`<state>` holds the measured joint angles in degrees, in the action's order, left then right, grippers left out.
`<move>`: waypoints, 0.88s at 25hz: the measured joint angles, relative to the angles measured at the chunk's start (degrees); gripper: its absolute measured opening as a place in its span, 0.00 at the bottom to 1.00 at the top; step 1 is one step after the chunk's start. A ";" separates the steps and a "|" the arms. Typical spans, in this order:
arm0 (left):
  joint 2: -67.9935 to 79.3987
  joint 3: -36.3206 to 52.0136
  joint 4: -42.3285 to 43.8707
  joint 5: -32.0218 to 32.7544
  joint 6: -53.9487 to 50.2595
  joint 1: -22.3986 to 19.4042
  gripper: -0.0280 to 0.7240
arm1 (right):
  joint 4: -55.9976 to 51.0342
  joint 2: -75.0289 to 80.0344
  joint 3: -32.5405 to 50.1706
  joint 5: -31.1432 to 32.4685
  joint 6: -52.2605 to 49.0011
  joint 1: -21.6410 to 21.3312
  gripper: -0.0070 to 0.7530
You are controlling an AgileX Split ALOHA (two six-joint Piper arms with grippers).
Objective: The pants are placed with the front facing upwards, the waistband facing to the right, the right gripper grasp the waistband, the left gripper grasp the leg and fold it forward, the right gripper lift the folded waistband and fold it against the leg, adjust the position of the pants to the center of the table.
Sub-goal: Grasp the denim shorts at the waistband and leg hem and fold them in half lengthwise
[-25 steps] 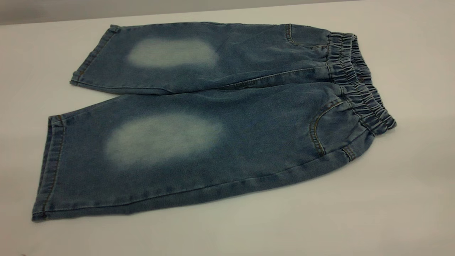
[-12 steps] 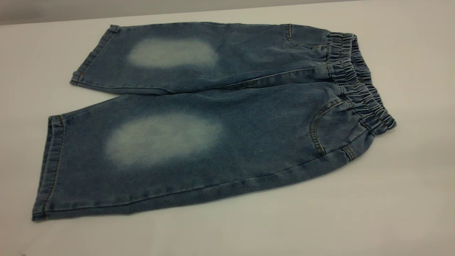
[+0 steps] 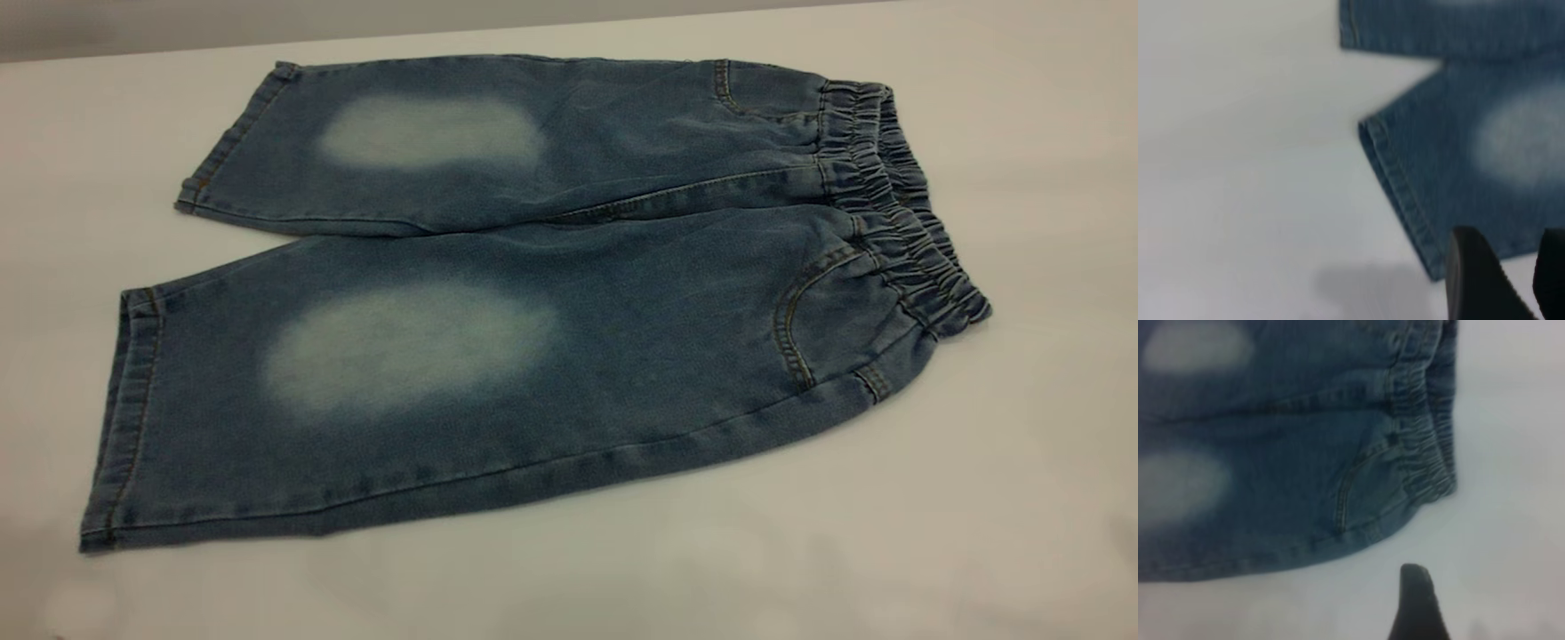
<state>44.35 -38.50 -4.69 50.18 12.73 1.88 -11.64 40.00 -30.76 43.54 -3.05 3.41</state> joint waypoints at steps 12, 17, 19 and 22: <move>17.66 0.06 -4.81 -4.92 16.90 0.00 0.36 | -12.21 32.55 0.00 -15.54 11.91 0.00 0.56; 21.83 0.06 -12.11 -7.15 25.49 0.00 0.36 | -23.34 44.05 0.00 -20.23 20.29 0.00 0.56; 22.45 0.06 -14.64 -5.49 28.80 0.00 0.36 | -27.55 47.12 0.00 -21.12 25.22 0.00 0.56; 22.38 0.06 -18.02 -5.80 33.07 0.00 0.36 | -32.50 52.18 0.00 -19.39 31.82 0.00 0.56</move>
<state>66.74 -38.44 -22.71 44.38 45.80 1.88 -44.14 92.18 -30.76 24.15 28.76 3.41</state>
